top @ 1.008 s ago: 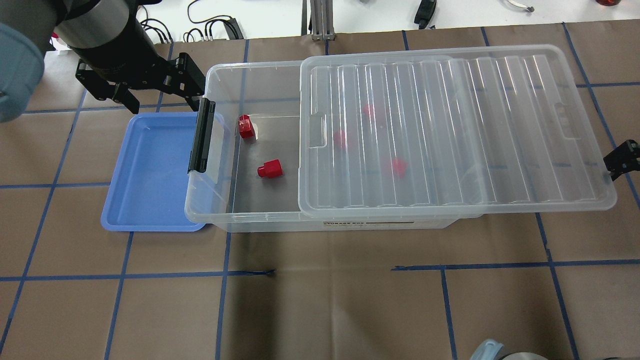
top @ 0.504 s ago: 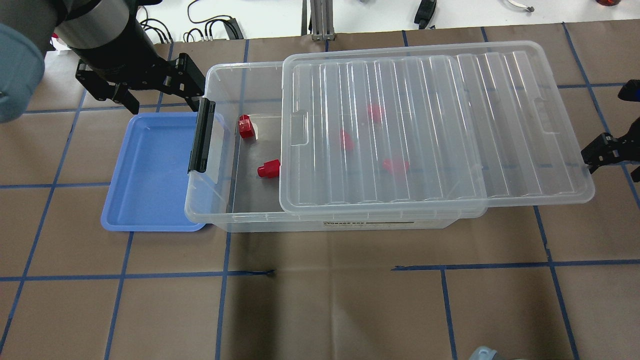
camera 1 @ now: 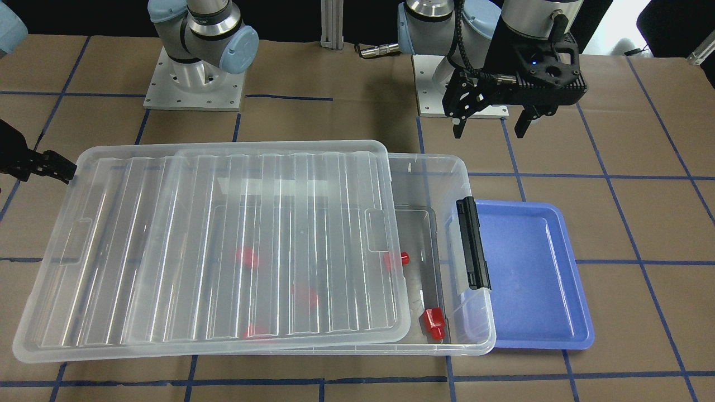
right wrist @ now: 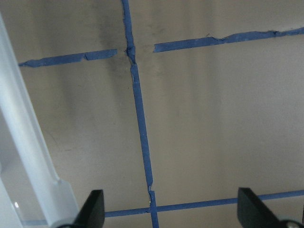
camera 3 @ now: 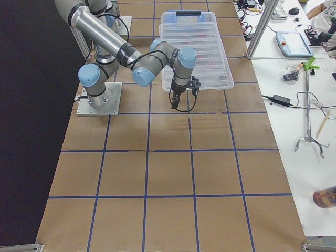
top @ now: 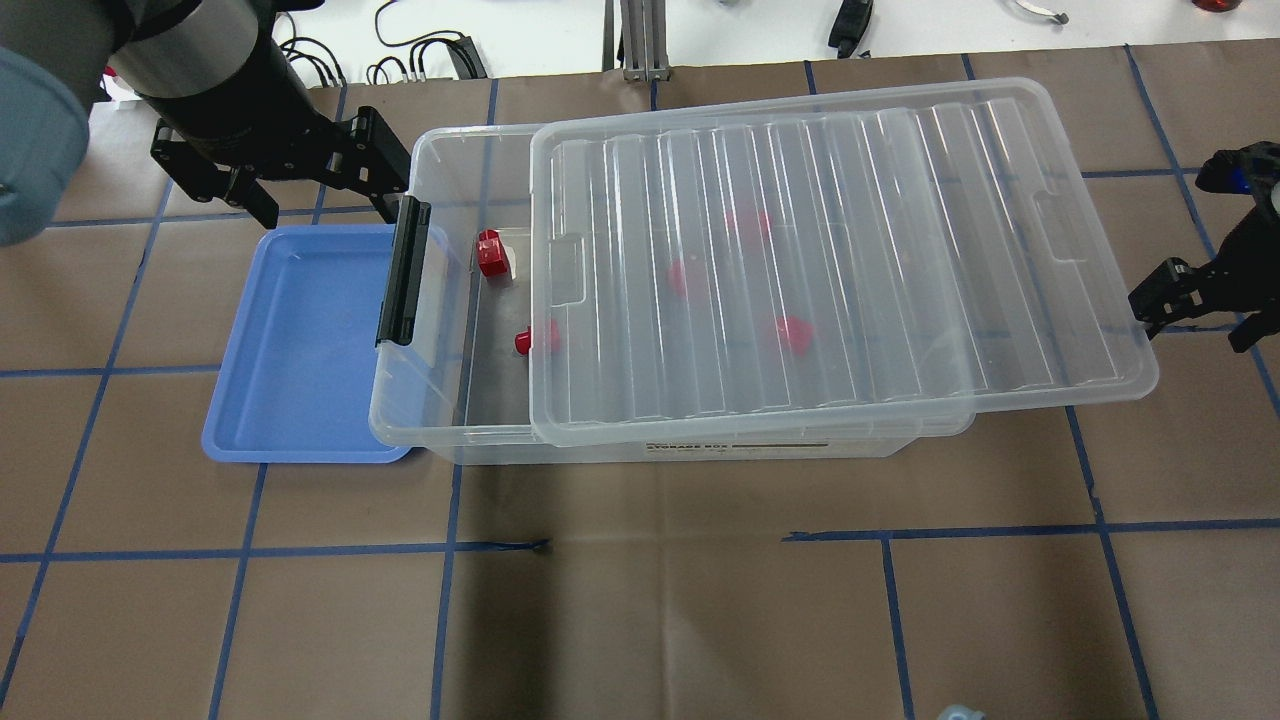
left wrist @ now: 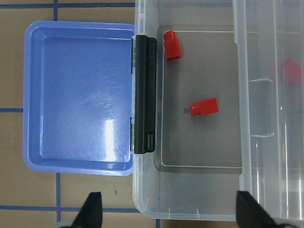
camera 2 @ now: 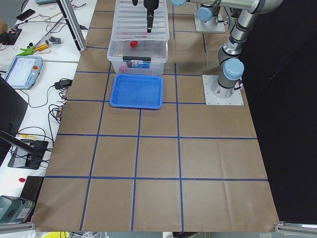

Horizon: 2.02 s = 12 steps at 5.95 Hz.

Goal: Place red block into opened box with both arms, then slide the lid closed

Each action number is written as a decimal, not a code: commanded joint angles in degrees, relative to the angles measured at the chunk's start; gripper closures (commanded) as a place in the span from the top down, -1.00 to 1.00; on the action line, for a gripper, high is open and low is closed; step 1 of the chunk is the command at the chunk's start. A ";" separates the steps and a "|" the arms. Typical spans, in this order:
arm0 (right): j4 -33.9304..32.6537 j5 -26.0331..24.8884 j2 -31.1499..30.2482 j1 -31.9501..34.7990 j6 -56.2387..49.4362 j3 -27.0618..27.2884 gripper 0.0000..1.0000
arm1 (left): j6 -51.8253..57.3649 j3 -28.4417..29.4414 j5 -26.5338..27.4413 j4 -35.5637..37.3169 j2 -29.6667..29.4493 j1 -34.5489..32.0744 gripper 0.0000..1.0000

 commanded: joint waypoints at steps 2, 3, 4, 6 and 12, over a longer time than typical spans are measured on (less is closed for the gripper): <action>0.06 -0.11 -0.41 3.66 5.26 0.00 1.00 | 0.00 0.00 0.00 0.00 0.05 0.00 0.96; 0.06 -0.11 -0.41 4.02 5.54 0.09 1.00 | 0.00 0.00 0.00 0.00 -0.03 -0.09 0.96; 0.06 -0.11 -0.15 4.02 5.54 1.04 1.00 | 0.00 0.00 0.00 0.00 0.05 0.00 0.96; -0.03 1.80 -3.46 4.02 9.38 4.82 1.00 | 0.00 0.00 0.00 0.00 0.05 0.00 0.96; -0.03 3.05 -4.28 8.75 18.00 5.36 1.00 | 0.00 0.00 0.00 0.00 0.14 -0.09 0.96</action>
